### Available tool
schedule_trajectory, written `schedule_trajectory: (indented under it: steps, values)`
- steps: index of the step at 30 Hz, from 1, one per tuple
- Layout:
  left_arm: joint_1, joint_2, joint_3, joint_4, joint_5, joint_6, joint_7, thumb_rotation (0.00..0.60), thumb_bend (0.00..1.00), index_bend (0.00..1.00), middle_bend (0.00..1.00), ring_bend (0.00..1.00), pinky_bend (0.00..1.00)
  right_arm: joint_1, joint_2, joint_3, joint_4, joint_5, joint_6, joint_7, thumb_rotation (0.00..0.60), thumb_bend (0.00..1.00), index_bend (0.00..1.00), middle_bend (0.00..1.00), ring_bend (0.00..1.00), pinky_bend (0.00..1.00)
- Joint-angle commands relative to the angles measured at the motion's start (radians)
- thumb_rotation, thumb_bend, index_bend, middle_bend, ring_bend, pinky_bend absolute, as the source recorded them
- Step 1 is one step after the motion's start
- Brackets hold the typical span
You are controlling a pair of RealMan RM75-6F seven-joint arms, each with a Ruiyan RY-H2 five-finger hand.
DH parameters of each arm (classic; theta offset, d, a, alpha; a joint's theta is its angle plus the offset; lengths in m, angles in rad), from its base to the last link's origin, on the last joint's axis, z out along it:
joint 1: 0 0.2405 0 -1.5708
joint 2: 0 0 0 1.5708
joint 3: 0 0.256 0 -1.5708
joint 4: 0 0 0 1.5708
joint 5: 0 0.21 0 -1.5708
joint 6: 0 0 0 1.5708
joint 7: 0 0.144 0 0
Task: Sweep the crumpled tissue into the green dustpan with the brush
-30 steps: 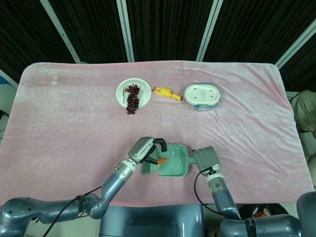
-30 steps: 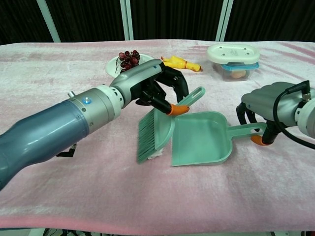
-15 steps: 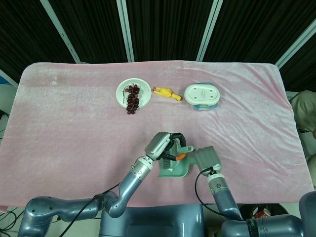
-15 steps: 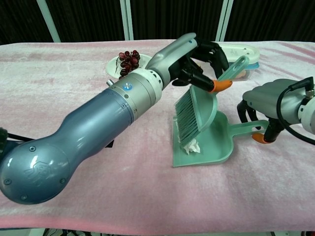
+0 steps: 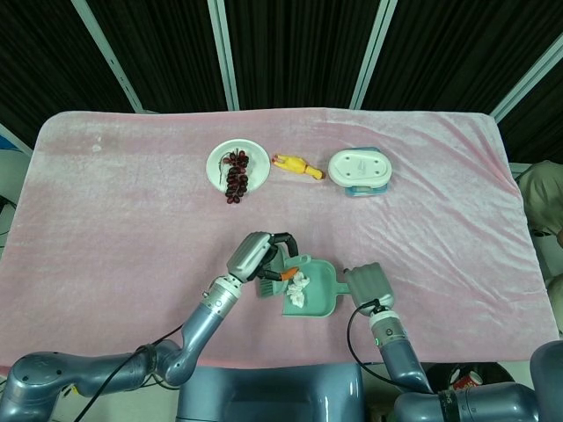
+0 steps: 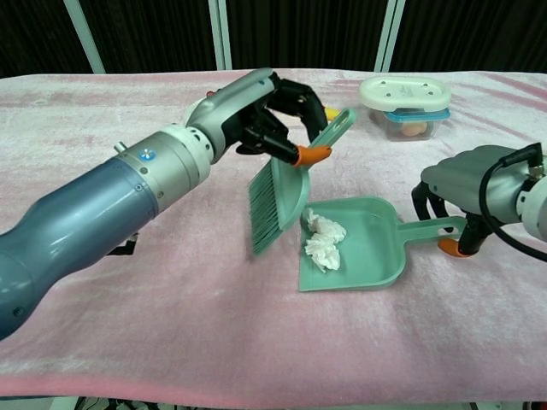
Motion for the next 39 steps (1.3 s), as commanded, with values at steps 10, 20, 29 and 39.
schedule_trajectory:
  steps: [10,20,29,39]
  values:
    - [-0.046,-0.111,-0.015,0.116,-0.008,-0.032,-0.015,0.600,0.36,0.66,0.67,0.91,1.00,0.000,-0.002,-0.002,0.011,0.006,-0.006,0.008,0.600,0.47,0.69,0.69,0.71,0.81]
    - [-0.132,-0.244,-0.073,0.242,0.020,-0.027,-0.058,0.600,0.36,0.66,0.67,0.91,1.00,0.002,-0.002,-0.005,0.003,0.003,-0.005,0.006,0.600,0.47,0.69,0.69,0.71,0.81]
    - [-0.170,-0.266,-0.116,0.240,0.054,0.019,-0.076,0.600,0.36,0.66,0.67,0.91,1.00,-0.001,0.001,-0.011,-0.013,0.001,0.001,0.007,0.600,0.47,0.69,0.69,0.71,0.81]
    - [-0.083,-0.106,-0.054,0.106,0.075,0.046,-0.030,0.600,0.36,0.66,0.67,0.91,1.00,-0.007,0.000,-0.003,-0.035,0.017,0.007,0.023,0.600,0.47,0.69,0.69,0.71,0.81]
